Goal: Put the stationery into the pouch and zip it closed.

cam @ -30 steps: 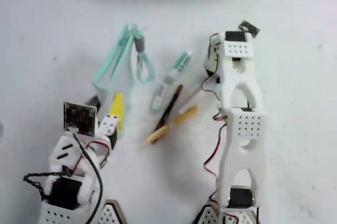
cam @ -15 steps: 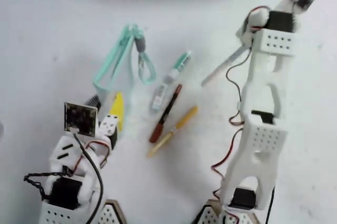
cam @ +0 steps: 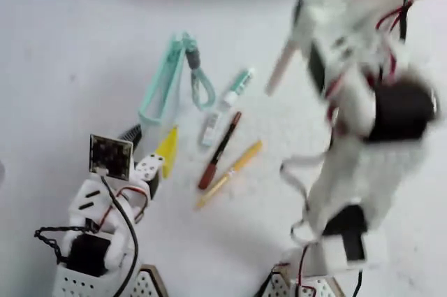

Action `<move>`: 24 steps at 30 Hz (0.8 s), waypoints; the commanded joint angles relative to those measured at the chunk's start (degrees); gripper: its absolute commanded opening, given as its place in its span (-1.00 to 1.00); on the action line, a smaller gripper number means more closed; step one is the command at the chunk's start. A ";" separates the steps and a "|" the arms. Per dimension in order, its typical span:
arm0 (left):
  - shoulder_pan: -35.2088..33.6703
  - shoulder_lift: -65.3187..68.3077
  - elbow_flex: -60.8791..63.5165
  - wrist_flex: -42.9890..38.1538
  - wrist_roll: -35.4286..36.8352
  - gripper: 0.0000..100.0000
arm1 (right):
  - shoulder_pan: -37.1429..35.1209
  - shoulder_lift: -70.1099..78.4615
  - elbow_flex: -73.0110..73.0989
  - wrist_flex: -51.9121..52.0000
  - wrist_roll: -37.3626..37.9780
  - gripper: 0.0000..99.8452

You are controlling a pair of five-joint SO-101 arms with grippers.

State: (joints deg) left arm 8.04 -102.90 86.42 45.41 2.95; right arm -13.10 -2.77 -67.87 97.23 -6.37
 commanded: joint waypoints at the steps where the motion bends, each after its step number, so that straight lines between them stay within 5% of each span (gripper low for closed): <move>1: 1.01 0.57 -0.18 -0.35 -0.18 -0.57 | -10.33 -7.08 -1.41 0.84 4.84 -0.97; 14: 3.74 0.57 -0.09 -0.26 -2.64 -0.57 | -29.67 -7.43 -1.23 -6.64 9.58 -0.97; 24: 3.65 0.57 -0.09 -0.26 -2.64 -0.57 | -31.34 1.19 -1.23 -11.03 9.58 -0.97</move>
State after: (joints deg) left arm 10.68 -102.90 86.59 45.41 0.84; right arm -44.04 -4.26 -68.48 87.56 2.51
